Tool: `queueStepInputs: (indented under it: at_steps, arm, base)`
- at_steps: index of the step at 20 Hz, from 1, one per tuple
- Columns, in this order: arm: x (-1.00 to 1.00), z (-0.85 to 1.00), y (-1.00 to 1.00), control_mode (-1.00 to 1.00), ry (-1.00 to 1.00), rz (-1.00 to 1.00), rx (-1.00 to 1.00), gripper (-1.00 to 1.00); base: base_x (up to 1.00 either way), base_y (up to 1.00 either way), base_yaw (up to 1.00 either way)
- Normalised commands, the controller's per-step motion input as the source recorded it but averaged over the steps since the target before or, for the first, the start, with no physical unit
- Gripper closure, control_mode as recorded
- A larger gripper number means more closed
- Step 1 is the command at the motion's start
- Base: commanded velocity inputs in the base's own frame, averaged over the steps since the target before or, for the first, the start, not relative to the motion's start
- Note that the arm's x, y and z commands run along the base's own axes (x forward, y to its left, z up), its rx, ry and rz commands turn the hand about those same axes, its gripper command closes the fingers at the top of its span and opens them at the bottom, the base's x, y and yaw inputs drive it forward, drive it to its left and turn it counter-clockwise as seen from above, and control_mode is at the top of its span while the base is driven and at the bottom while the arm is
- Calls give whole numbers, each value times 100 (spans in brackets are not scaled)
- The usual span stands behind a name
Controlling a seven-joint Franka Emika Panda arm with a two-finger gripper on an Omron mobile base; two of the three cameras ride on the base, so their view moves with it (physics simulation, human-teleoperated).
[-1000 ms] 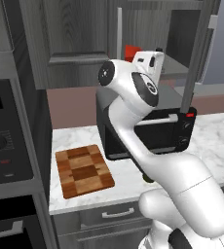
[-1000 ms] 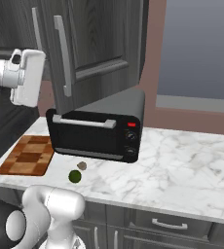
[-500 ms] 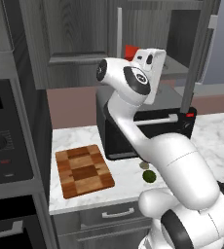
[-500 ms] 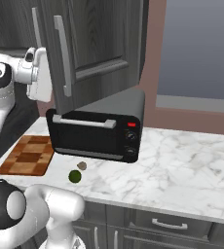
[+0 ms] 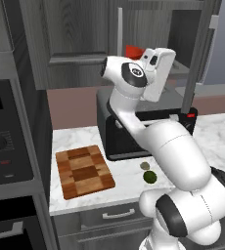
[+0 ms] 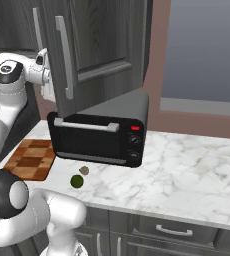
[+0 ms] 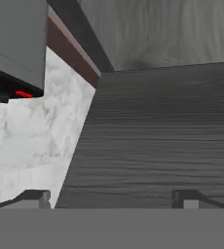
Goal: Open the cabinet. Place the bowl and condiment on the counter. Then place the lime and garlic on the cutting board.
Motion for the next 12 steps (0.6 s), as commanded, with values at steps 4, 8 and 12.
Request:
queueStepInputs:
  at_steps: [4,8,12]
  arm:
    - [0,4,-39,-100,-10,-21,0,-100]
    - [0,6,-36,-100,-13,-25,0,-100]
    - [0,5,-40,-100,-13,-26,0,-100]
  base:
    - [0,0,0]
    - [0,0,0]
    - [0,0,0]
